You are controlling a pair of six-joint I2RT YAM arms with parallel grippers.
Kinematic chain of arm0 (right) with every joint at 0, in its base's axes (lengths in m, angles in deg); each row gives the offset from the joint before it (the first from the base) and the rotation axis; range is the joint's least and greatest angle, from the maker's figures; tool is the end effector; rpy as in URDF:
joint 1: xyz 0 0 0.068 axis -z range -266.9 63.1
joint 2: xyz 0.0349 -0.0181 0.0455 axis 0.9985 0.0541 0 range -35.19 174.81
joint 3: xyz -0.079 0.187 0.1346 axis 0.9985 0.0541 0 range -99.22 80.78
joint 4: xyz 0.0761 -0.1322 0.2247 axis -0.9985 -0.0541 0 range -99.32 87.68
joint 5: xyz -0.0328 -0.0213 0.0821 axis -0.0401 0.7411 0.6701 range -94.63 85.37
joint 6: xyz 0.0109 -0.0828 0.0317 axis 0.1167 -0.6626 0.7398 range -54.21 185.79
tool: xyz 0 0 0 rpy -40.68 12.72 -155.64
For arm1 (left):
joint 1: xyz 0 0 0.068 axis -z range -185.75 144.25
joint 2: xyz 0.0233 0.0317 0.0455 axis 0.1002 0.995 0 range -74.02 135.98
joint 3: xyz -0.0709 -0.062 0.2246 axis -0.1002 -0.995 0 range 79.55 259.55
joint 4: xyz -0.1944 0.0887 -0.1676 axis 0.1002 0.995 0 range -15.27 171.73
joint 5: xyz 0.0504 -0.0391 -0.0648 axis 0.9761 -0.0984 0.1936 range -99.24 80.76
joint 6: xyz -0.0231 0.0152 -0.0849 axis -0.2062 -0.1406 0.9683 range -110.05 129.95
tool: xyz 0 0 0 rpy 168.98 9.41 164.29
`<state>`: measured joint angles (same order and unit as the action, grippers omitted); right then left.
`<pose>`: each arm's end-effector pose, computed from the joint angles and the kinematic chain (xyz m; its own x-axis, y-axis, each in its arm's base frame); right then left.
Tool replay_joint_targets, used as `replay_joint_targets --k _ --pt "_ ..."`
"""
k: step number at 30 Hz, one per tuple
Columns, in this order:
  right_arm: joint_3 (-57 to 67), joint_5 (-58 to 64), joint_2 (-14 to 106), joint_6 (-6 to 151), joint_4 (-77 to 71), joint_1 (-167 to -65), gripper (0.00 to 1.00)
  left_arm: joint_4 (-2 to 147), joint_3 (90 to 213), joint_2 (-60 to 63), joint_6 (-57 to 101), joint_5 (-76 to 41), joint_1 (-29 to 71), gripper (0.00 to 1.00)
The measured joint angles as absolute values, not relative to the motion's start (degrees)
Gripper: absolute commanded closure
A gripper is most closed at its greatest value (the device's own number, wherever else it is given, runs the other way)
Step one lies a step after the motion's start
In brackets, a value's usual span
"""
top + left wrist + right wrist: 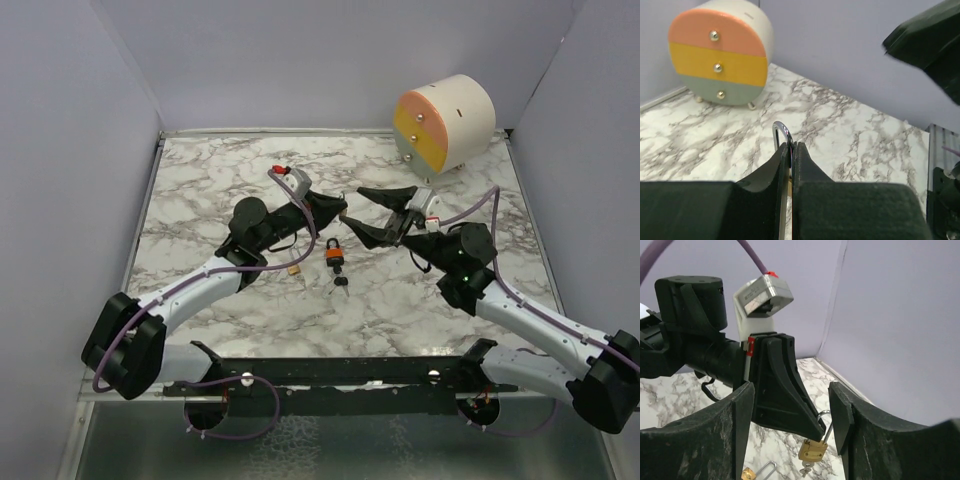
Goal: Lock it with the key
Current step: Lock the lock.
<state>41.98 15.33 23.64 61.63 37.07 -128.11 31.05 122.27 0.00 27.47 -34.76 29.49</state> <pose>0.2079 0.2182 0.3315 0.3114 0.1820 -0.9327 -0.8412 0.5094 -0.1814 0.2644 -0.2287 0.2878 -0.0931 -0.2667 -0.9593 0.8770 0.4341 -0.2059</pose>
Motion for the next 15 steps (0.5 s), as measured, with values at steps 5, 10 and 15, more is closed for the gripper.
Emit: replay_joint_targets --k 5,10,15 --pt "42.37 14.50 23.21 61.63 37.55 -128.09 0.39 36.26 122.29 -1.66 23.84 -31.08 29.49 1.00" --pt "43.97 11.03 23.21 61.63 36.20 -128.00 0.42 38.94 122.32 -4.85 20.76 -29.12 29.49 1.00" --pt "44.93 12.38 24.74 63.83 35.65 -123.24 0.56 40.15 122.32 -6.80 19.17 -29.20 29.49 1.00"
